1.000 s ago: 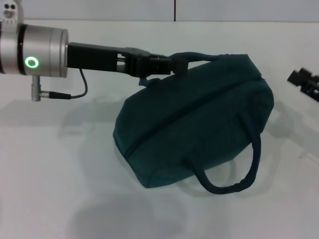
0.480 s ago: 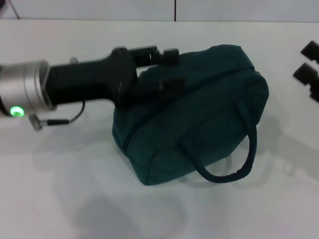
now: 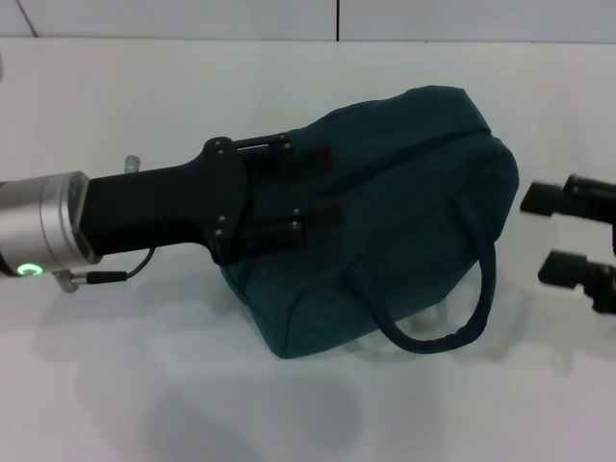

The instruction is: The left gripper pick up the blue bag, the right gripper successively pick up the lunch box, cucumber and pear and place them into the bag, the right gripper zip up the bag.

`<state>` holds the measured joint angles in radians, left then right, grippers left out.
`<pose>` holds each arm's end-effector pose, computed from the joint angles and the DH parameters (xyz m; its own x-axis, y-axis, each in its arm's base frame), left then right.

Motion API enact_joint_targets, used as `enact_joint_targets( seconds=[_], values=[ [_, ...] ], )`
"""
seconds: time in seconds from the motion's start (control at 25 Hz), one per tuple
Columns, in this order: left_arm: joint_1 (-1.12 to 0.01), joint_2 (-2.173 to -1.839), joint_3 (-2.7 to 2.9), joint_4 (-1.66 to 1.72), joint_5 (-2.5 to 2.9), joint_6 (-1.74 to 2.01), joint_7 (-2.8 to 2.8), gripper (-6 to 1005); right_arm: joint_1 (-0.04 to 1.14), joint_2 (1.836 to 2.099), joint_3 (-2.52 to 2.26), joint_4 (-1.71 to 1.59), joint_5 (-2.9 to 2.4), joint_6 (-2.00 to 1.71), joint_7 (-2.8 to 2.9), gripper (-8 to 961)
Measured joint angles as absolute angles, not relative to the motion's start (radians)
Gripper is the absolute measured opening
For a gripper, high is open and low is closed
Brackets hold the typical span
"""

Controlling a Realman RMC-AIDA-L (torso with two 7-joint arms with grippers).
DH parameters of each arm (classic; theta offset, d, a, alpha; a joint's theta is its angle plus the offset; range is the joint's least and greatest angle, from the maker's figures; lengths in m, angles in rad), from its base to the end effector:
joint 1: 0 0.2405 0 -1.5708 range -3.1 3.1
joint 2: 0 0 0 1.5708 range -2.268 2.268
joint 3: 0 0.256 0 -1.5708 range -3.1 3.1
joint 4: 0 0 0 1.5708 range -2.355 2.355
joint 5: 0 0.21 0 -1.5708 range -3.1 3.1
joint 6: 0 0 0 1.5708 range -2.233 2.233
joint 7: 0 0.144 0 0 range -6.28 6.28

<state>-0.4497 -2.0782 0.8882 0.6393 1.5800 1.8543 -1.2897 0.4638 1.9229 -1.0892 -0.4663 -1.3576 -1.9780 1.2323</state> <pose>-0.2183 0.2886 0.0111 0.6151 0.1828 0.7670 0.2398 -0.9700 0.0389 0.2332 0.2765 0.0427 0.5762 -0.1974 -0.7931 -0.1653 -0.9785 0.1235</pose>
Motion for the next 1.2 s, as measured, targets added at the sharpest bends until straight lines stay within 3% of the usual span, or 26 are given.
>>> enact_joint_targets(
  seconds=[0.6, 1.2],
  values=[
    [-0.448, -2.076, 0.888, 0.64, 1.616, 1.858, -1.273, 619, 0.53, 1.913, -1.089, -0.469, -1.433, -1.978, 1.262, 662],
    [-0.45, -2.068, 0.882, 0.641, 1.611, 1.858, -1.272, 622, 0.569, 1.935, -1.089, -0.464, -1.46, -1.924, 1.274, 662]
  ],
)
